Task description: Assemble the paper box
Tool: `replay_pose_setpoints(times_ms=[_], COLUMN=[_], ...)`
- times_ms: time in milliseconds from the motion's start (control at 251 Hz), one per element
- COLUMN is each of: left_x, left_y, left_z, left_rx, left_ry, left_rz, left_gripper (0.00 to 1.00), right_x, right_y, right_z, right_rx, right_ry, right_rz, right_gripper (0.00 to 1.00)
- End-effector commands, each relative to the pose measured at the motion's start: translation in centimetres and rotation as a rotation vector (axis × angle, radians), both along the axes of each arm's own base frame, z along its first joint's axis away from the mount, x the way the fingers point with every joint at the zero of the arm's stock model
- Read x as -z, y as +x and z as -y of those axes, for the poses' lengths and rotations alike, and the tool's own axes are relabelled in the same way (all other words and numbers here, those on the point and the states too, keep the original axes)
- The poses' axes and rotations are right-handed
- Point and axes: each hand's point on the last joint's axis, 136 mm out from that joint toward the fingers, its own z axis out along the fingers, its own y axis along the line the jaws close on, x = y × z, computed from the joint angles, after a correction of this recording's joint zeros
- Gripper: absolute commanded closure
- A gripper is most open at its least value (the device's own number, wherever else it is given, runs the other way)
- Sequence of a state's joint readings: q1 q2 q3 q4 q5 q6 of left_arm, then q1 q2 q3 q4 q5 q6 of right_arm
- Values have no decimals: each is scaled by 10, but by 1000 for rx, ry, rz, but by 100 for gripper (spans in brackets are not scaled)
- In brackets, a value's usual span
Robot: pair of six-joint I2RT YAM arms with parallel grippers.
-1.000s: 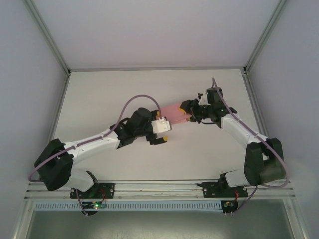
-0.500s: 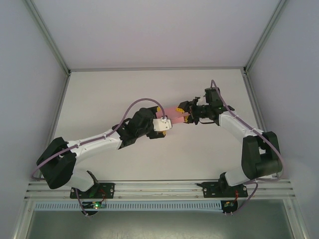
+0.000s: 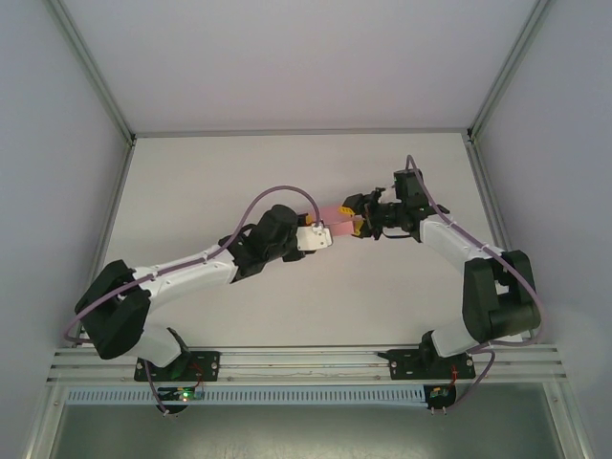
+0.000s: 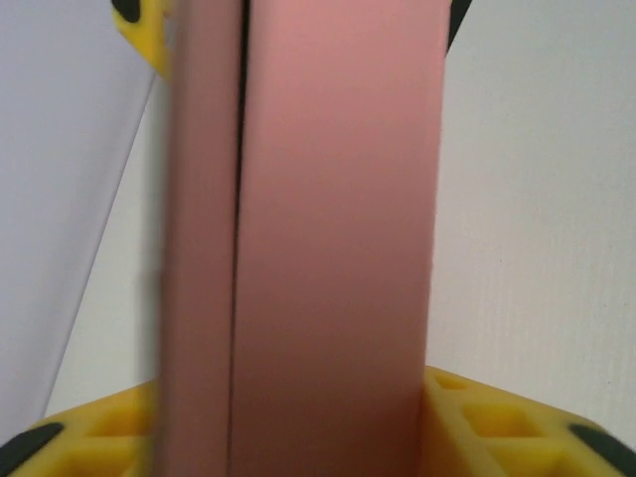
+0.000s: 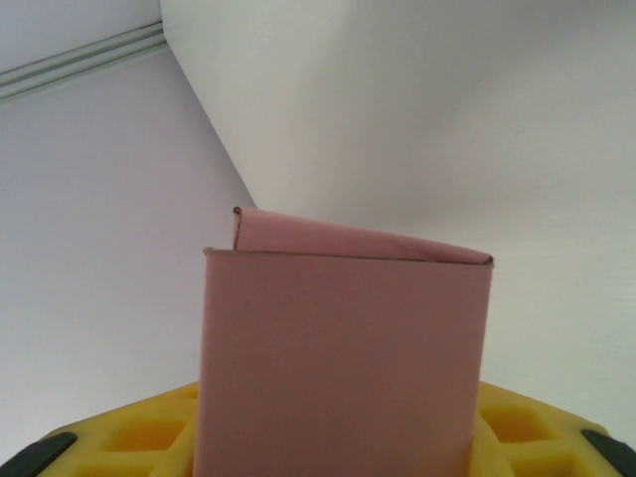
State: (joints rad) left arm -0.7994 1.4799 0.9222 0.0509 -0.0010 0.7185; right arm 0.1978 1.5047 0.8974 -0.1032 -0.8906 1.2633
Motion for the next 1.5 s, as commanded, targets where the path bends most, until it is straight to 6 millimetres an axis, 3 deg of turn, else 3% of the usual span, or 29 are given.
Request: replay_pose_setpoints(times_ms=[0, 88, 180, 204, 227, 243, 519, 706, 902, 1014, 1109, 1181, 1329, 1497], left_x=[-9, -9, -9, -8, -9, -9, -7, 3, 10, 17, 22, 22, 29, 47], left_y=[3, 5, 6, 6, 6, 5, 5, -1, -8, -23, -40, -51, -65, -59], left_z=[14, 17, 18, 18, 18, 18, 18, 12, 4, -4, -16, -22, -35, -45], left_rx=[14, 10, 13, 12, 11, 12, 12, -7, -3, 44, 94, 132, 186, 132], left_ry=[-33, -33, -35, -36, -39, -40, -39, -19, -12, 21, 85, 105, 152, 250], left_rz=[-9, -12, -14, -15, -16, -19, -53, -136, -193, -303, -422, -500, -640, -769], left_gripper=[58, 64, 68, 68, 69, 69, 77, 78, 79, 78, 78, 79, 78, 77], right_x=[-9, -10, -12, -13, -13, -13, -7, -8, -34, -48, -81, -92, -115, -119], right_y=[-8, -8, -7, -7, -7, -7, -13, -11, -15, -15, -7, -3, 0, 0], right_z=[-9, -8, -7, -6, -5, -4, 18, 61, 94, 113, 125, 143, 145, 139], right_rx=[-55, -57, -50, -44, -39, -34, 30, 177, 253, 278, 233, 279, 337, 284], right_ry=[54, 52, 36, 30, 24, 18, -79, -151, -224, -303, -448, -571, -567, -625], right_rz=[12, 24, 50, 57, 63, 67, 125, 200, 358, 469, 730, 792, 933, 1007], right_gripper=[49, 47, 37, 29, 4, 2, 2, 2, 2, 2, 2, 2, 2, 2])
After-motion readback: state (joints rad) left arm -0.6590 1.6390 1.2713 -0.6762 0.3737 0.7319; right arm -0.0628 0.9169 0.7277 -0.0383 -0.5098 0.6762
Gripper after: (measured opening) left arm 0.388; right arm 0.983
